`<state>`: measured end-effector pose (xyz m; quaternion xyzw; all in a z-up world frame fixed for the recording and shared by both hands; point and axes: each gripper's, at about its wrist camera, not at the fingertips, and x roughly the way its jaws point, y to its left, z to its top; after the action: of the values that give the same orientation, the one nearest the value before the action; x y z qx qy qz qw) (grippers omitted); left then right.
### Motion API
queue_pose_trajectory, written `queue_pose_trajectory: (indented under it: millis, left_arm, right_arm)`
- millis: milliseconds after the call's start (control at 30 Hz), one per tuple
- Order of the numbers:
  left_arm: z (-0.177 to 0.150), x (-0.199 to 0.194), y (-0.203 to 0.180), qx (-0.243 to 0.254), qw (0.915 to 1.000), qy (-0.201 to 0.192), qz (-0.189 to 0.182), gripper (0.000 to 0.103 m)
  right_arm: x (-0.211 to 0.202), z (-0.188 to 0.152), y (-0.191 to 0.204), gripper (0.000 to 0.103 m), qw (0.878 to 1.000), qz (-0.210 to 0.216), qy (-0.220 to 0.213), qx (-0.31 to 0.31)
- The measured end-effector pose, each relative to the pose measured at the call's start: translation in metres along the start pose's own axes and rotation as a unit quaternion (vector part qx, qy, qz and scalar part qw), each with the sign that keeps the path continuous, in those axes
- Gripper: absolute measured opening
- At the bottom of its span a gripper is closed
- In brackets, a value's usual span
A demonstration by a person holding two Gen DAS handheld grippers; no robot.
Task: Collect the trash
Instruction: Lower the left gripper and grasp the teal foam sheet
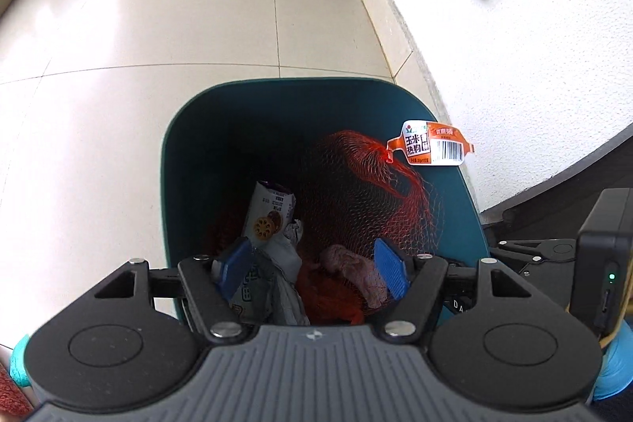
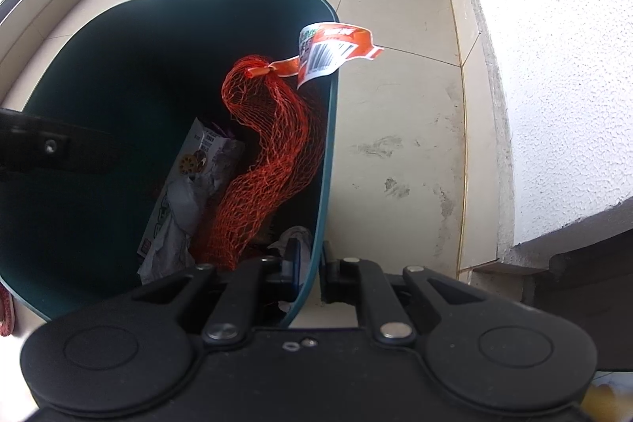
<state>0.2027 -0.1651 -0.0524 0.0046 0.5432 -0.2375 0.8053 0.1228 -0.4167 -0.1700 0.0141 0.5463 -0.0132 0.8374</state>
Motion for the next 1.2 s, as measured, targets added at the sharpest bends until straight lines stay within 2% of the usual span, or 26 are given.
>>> queue_pose_trajectory:
  millis: [133,300,367,567,667,800,900,933,1033,1133,1200]
  left_arm:
    - [-0.001,-0.027,0.024,-0.031,0.9989,-0.034,0.014,0.074]
    - [-0.011,-0.057,0.079,-0.089,0.9921,-0.061,0.065,0.074]
    - [-0.018,-0.065,0.105,-0.118,0.9868,-0.066,0.090,0.074]
    - [-0.047,-0.071,0.195,-0.215,0.9618,-0.058,0.160,0.074]
    - [-0.064,-0.060,0.231,-0.225,0.9544,-0.032,0.194,0.074]
    - [-0.098,-0.024,0.278,-0.239,0.9378,0.040,0.249,0.074]
    - [-0.125,0.003,0.313,-0.296,0.9172,0.095,0.250,0.074]
    - [-0.133,0.013,0.325,-0.320,0.9066,0.108,0.253,0.074]
    - [-0.155,0.033,0.351,-0.348,0.8865,0.139,0.271,0.074]
    - [-0.162,0.056,0.358,-0.365,0.8805,0.152,0.261,0.074]
    - [-0.162,0.071,0.359,-0.363,0.8800,0.158,0.263,0.074]
  right_arm:
    - [0.000,0.000,0.006,0.008,1.000,-0.008,0.001,-0.009]
    - [0.001,0.001,0.017,0.009,1.000,-0.008,0.004,-0.026]
    - [0.002,0.003,0.026,0.010,0.999,-0.006,0.010,-0.042]
    - [0.008,0.010,0.066,0.011,0.993,-0.013,0.025,-0.111]
    - [0.011,0.014,0.080,0.011,0.991,-0.011,0.028,-0.129]
    - [0.014,0.017,0.093,0.011,0.988,-0.015,0.029,-0.149]
    - [0.014,0.015,0.095,0.011,0.987,-0.018,0.029,-0.156]
    - [0.014,0.014,0.094,0.011,0.987,-0.021,0.026,-0.158]
    - [0.014,0.009,0.093,0.011,0.988,-0.017,0.026,-0.152]
    - [0.013,0.008,0.092,0.011,0.989,-0.013,0.026,-0.147]
    - [0.013,0.011,0.088,0.011,0.990,-0.007,0.028,-0.140]
